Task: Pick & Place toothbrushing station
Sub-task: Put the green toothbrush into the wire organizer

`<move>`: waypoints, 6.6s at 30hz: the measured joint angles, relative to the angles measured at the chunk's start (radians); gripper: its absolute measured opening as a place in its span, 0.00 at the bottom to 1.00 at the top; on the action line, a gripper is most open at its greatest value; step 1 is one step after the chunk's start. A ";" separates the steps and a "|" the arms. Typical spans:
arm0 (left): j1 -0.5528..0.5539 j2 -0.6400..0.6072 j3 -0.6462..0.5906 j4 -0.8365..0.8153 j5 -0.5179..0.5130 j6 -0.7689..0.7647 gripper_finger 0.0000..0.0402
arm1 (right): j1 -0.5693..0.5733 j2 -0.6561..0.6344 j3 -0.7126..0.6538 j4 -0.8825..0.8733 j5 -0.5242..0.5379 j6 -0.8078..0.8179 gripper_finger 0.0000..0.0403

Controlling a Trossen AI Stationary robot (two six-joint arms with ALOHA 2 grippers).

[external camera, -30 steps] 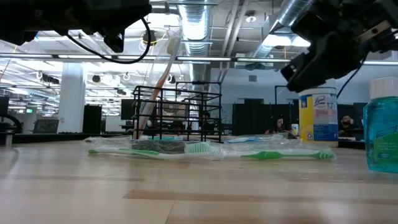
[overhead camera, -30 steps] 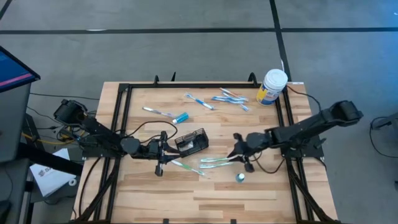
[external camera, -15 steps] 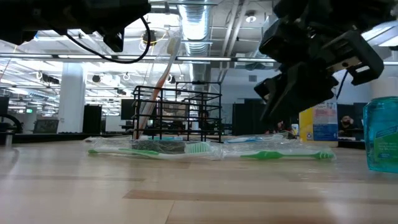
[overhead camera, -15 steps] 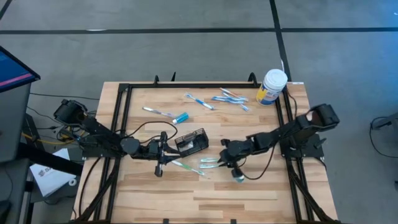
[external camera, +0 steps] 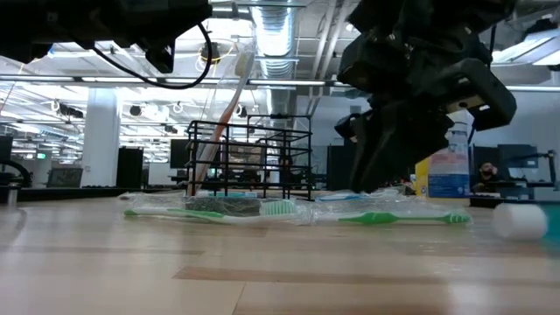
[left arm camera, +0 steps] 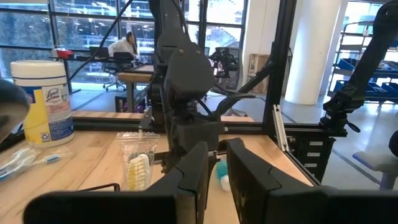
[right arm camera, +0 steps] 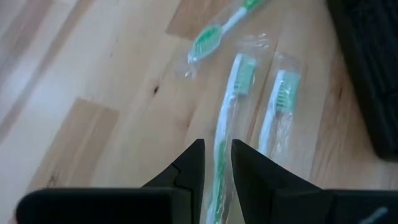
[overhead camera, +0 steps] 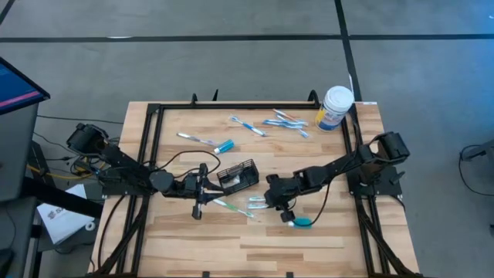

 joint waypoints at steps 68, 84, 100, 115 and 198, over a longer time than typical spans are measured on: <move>0.000 0.000 0.000 0.000 0.000 0.000 0.13 | 0.020 0.093 0.005 0.034 0.049 0.002 0.13; 0.000 0.000 0.000 0.000 0.000 0.000 0.13 | 0.021 0.027 0.007 -0.014 0.056 -0.002 0.01; 0.000 0.000 0.000 0.001 0.000 0.000 0.13 | 0.015 -0.259 0.007 -0.081 0.087 -0.049 0.00; 0.014 0.000 0.007 0.134 -0.009 0.115 0.13 | -0.061 -0.430 0.007 0.005 0.110 -0.071 0.00; 0.297 0.234 0.425 0.113 0.163 0.175 0.05 | -0.151 -0.425 0.007 0.426 0.107 -0.135 0.02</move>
